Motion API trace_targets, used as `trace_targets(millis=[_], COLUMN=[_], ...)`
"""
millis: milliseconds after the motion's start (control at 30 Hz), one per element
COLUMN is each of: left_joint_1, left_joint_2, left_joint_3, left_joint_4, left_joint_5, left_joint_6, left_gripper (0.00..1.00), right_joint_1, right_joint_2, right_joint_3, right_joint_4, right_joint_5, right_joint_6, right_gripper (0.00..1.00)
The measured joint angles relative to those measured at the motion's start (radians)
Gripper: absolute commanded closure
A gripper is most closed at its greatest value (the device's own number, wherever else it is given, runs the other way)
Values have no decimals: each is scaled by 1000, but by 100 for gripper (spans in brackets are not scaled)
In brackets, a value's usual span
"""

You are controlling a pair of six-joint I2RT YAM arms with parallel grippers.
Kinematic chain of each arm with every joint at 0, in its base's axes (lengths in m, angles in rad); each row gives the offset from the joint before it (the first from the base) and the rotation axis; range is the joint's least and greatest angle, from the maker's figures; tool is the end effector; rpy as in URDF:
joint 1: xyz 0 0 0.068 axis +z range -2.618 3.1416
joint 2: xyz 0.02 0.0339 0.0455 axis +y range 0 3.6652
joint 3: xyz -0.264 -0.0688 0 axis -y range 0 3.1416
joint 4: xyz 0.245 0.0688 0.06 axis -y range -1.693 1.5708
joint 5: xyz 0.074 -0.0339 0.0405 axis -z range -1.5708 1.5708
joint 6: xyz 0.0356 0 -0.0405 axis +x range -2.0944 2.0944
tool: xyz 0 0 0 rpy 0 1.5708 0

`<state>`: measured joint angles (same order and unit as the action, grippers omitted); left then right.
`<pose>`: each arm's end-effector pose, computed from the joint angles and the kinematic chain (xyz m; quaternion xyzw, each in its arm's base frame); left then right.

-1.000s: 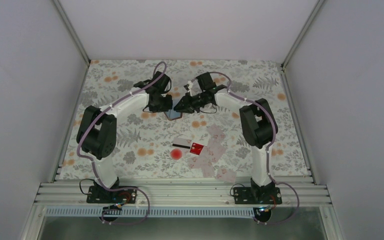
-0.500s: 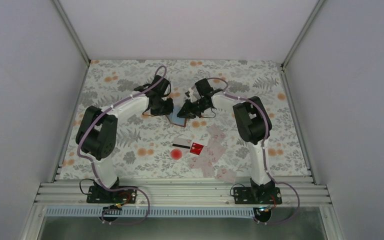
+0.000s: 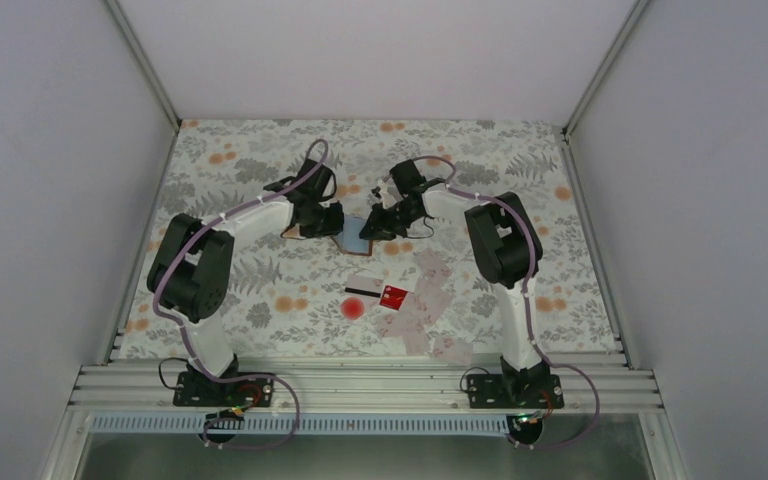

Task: Put the credit cards into the card holder

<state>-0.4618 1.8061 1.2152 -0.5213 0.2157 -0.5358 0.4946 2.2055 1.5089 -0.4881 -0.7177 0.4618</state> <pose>0.3248 -0.1702 0.1860 -0.0114 0.9684 -0.2002 0.1483 0.3770 0.2299 0.1215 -0.0824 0.9177 0.3887 0.0009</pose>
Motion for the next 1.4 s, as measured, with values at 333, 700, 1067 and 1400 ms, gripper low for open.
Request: trace_targets(millis=[333, 700, 1067, 1400], left_joint_1=[0, -19, -19, -11], left_joint_2=[13, 39, 71, 68], left_joint_3=[-24, 62, 64, 41], left_joint_4=[26, -89, -85, -70], left_joint_5=[12, -53, -45, -50], left_joint_6=[-4, -3, -4, -2], left_gripper=[98, 97, 97, 72], right_joint_1=[0, 0, 3, 2], right_joint_2=[-17, -76, -27, -13], right_joint_3=[3, 16, 16, -14], right_joint_4=[-55, -142, -119, -79], right_joint_5=[26, 6, -19, -20], right_joint_6=[-42, -115, -119, -135], right_gripper=[85, 81, 82, 85])
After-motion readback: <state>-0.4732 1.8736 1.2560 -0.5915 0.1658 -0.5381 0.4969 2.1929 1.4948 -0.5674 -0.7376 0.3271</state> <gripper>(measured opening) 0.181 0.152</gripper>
